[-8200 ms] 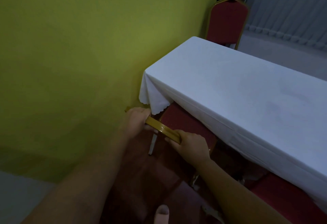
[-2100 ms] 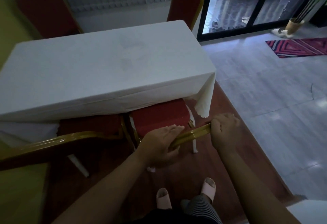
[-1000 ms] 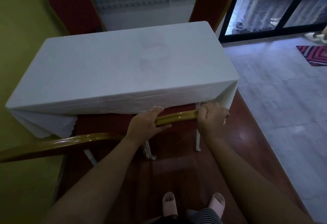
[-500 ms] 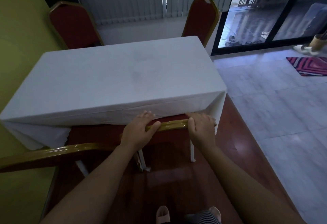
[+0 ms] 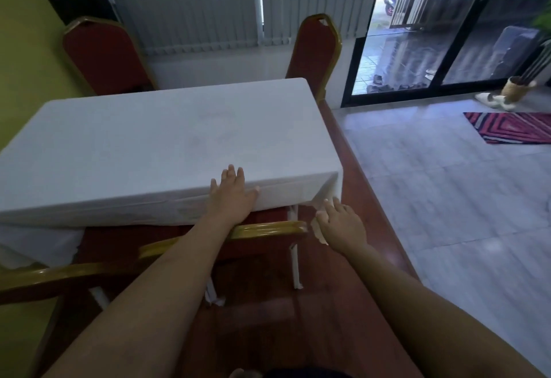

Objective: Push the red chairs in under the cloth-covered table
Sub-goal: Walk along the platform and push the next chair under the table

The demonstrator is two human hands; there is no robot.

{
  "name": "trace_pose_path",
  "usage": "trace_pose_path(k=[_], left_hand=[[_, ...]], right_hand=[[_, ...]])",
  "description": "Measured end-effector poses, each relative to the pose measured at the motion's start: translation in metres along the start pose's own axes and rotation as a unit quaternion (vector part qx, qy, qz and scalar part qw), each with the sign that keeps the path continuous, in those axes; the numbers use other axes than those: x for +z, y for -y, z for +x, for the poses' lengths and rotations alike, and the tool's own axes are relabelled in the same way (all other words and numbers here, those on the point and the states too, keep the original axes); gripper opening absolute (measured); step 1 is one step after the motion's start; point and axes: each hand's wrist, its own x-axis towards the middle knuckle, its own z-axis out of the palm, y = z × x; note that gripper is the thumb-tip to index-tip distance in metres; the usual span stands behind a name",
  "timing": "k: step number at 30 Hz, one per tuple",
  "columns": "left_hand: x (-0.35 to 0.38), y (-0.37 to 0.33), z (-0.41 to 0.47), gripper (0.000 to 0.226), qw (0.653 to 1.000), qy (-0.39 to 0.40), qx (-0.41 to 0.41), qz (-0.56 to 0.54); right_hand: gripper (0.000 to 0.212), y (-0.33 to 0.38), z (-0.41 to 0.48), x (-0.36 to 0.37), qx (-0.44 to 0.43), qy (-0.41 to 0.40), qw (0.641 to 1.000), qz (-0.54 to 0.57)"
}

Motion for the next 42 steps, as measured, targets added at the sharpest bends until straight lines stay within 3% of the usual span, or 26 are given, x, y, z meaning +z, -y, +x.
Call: trace_pose_path(k=[6,14,21,33,42], left_hand=[[0.042,-0.110,0.034,0.069,0.994,0.072,0.072,0.050],[0.075,-0.209,0.108,0.063,0.979,0.100,0.143,0.107],[0.080,-0.256,0.222,0.066,0.984,0.127,0.092,0.083],[0.089,-0.339,0.382,0.065,0.977,0.146,0.113,0.110],[0.072,-0.460,0.521,0.063,0.984,0.148,0.077,0.063]], right_hand=[[0.060,-0.062,0.017,-0.031,0.048,0.077,0.995,-0.048],[0.058,-0.145,0.090,-0.076,0.074,0.121,0.986,-0.093],[0.051,-0.183,0.197,-0.118,0.057,0.140,0.981,-0.122],[0.054,-0.264,0.360,-0.174,0.078,0.158,0.979,-0.105],[0.054,-0.360,0.516,-0.239,0.047,0.175,0.973,-0.139]])
